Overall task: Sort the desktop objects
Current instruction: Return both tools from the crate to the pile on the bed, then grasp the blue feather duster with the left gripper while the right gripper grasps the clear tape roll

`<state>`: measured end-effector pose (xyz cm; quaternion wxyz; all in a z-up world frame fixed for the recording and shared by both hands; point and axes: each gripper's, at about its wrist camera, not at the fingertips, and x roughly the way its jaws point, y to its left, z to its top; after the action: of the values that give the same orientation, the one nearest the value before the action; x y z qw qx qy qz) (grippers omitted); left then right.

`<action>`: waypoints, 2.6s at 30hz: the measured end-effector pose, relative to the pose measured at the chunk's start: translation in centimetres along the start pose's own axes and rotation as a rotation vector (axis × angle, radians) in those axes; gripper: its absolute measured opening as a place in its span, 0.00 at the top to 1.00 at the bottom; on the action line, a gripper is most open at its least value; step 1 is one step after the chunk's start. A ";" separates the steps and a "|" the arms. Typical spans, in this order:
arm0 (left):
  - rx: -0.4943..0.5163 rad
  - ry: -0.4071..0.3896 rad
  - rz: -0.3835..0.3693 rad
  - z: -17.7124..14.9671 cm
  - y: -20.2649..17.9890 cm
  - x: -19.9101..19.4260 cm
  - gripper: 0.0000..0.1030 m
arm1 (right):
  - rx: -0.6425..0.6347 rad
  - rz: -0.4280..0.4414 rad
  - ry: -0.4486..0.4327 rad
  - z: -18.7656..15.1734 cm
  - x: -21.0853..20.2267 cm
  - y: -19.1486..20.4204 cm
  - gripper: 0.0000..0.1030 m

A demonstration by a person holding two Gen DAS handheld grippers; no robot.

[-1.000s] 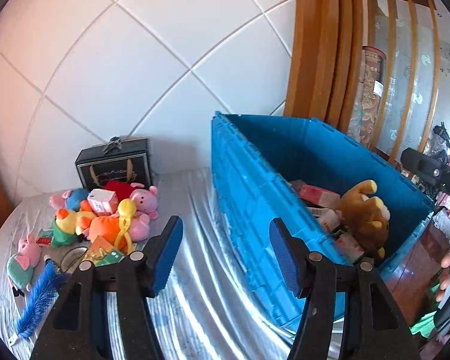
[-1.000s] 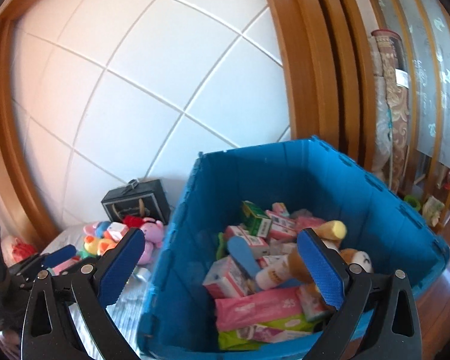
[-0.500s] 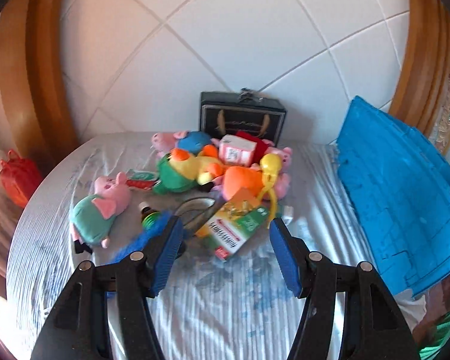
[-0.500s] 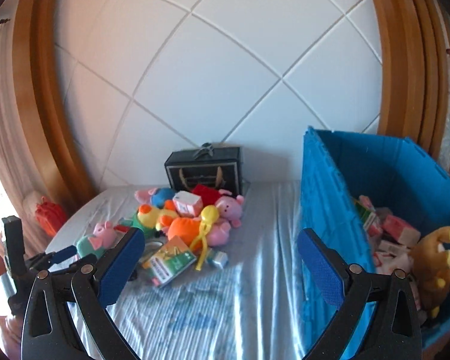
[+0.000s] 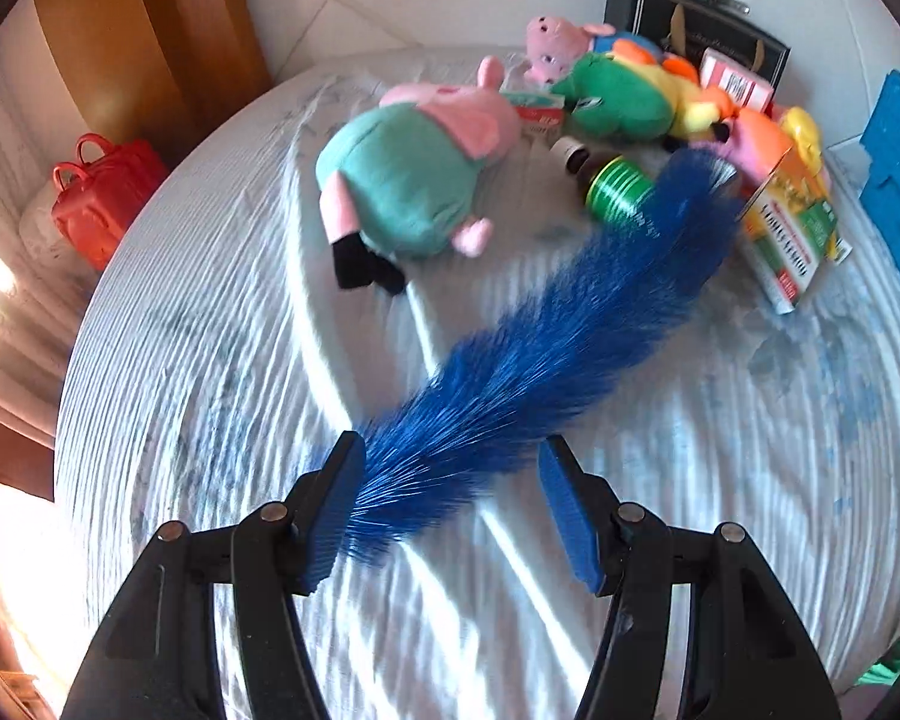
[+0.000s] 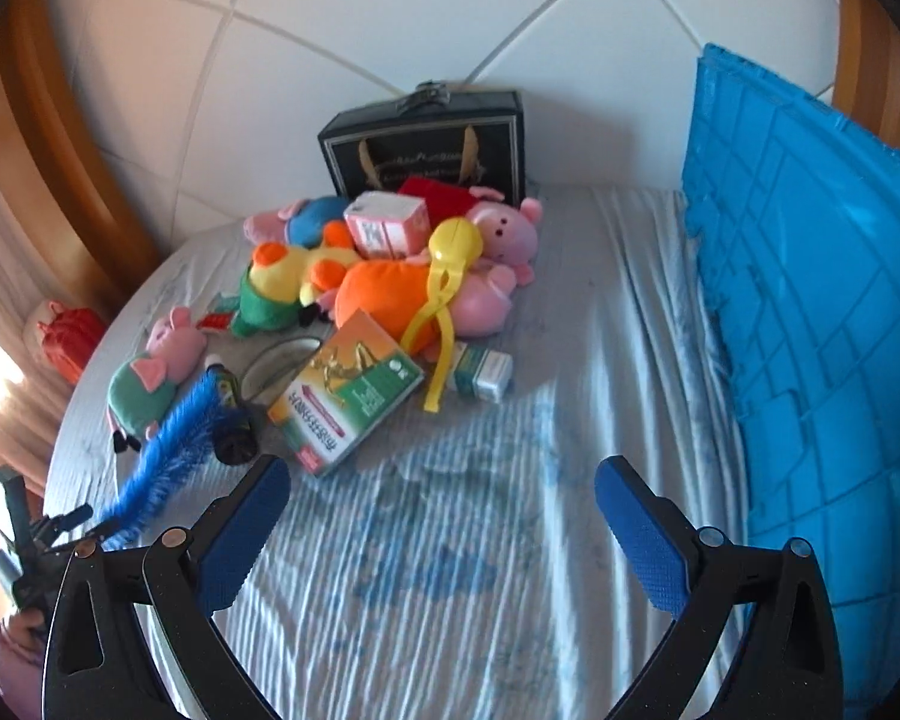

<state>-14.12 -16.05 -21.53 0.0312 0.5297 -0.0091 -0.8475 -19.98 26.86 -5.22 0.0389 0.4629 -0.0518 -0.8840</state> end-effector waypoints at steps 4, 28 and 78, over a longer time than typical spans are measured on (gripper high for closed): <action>0.012 0.023 -0.005 0.3 0.7 2.3 0.43 | 0.002 0.002 0.092 -0.4 4.6 1.2 0.00; -0.192 -0.033 -0.170 6.2 -1.9 2.2 0.82 | 0.061 -0.043 0.164 6.1 14.7 -3.3 0.21; -0.219 0.050 -0.205 7.9 -5.2 7.9 0.82 | -0.108 0.175 0.372 6.1 23.7 13.1 0.47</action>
<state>-24.85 -11.49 -25.37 0.0023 0.5423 0.1382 -0.8287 -38.18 11.42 -19.40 0.1492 0.6091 -0.0364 -0.7781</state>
